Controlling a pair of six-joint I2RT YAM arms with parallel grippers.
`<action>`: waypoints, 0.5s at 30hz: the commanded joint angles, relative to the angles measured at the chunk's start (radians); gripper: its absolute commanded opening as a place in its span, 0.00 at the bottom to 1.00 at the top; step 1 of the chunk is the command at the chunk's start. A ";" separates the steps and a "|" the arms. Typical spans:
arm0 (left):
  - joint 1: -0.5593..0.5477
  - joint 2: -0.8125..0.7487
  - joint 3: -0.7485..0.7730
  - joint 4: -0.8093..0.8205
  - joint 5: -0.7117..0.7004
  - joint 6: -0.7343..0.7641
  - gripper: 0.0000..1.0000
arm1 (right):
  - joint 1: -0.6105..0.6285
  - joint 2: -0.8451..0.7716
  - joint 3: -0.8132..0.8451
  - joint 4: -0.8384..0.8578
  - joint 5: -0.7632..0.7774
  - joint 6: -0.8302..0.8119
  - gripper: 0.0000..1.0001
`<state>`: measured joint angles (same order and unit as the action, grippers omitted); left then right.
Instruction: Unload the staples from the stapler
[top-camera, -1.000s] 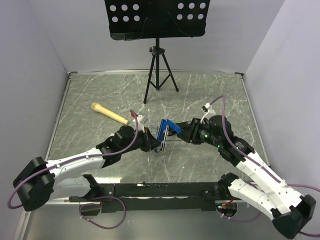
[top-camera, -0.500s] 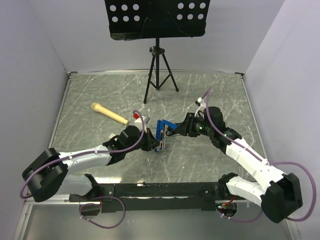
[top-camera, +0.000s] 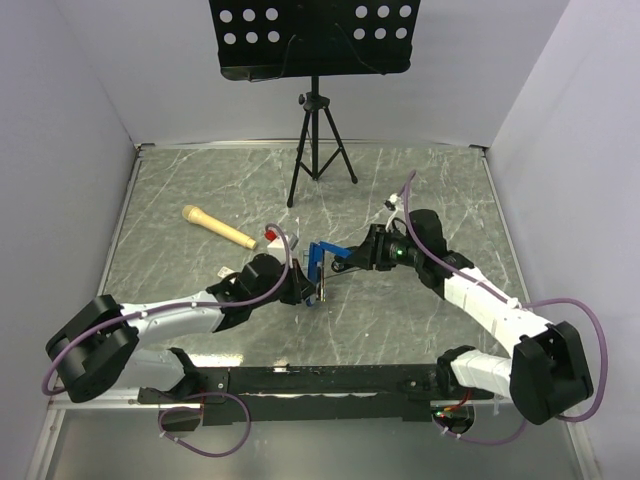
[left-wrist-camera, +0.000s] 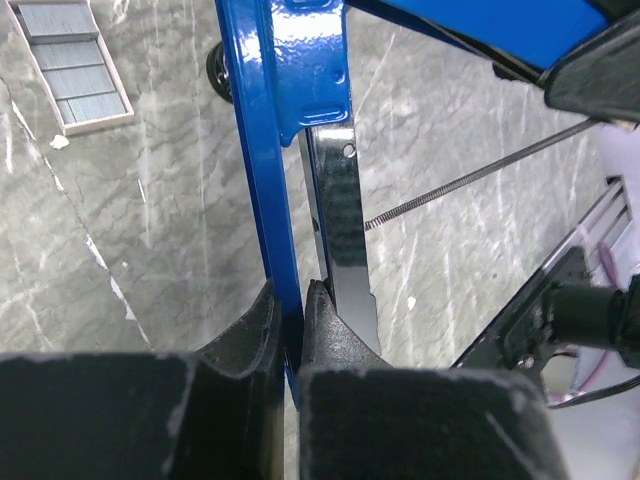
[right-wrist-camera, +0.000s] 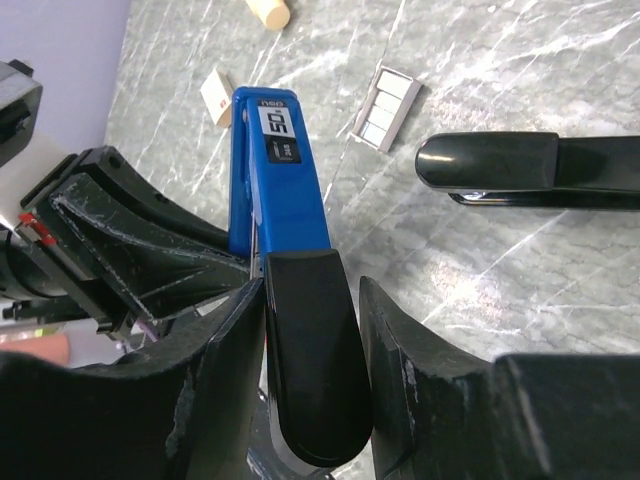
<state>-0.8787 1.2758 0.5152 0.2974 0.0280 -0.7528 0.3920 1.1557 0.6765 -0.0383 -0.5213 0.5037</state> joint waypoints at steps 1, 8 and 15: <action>-0.112 -0.072 0.022 0.049 0.328 0.205 0.01 | -0.083 0.035 0.020 0.209 0.028 -0.062 0.10; -0.112 -0.141 0.011 0.008 0.325 0.369 0.01 | -0.209 0.111 0.194 -0.038 -0.197 -0.250 0.03; -0.135 -0.099 -0.004 0.062 0.455 0.359 0.01 | -0.242 0.265 0.343 -0.089 -0.292 -0.290 0.17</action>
<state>-0.9138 1.1934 0.4950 0.1967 0.1326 -0.5259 0.1699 1.3270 0.9001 -0.2287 -0.8978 0.2745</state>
